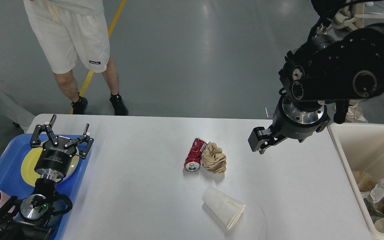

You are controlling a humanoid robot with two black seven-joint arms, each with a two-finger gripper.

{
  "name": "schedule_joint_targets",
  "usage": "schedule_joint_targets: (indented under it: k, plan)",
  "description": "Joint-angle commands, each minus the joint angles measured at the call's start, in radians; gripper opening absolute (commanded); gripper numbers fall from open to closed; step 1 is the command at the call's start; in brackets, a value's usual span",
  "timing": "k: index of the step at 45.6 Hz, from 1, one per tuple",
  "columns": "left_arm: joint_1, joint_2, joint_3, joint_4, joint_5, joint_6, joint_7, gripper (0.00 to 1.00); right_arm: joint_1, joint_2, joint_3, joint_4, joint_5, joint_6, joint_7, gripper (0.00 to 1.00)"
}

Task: Tidy desktop
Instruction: 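Move the right gripper to the white paper cup on the table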

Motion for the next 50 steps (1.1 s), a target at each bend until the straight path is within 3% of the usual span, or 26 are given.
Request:
schedule_joint_targets:
  k: [1, 13, 20, 29, 50]
  plan:
    - [0.000, 0.000, 0.000, 0.000, 0.000, 0.000, 0.000, 0.97, -0.088, 0.000, 0.069, -0.010, -0.006, -0.035, -0.005, 0.99]
    - [0.000, 0.000, 0.000, 0.000, 0.000, 0.000, 0.000, 0.96, -0.453, 0.110, 0.204, -0.176, -0.053, -0.186, -0.020, 0.99]
    - [0.000, 0.000, 0.000, 0.000, 0.000, 0.000, 0.000, 0.97, -0.613, 0.167, 0.219, -0.263, -0.161, -0.305, -0.058, 0.98]
    - [0.000, 0.000, 0.000, 0.000, 0.000, 0.000, 0.000, 0.96, -0.756, 0.256, 0.218, -0.406, -0.244, -0.312, -0.083, 0.99]
    - [0.000, 0.000, 0.000, 0.000, 0.000, 0.000, 0.000, 0.97, -0.949, 0.276, 0.205, -0.532, -0.463, -0.317, -0.095, 0.99]
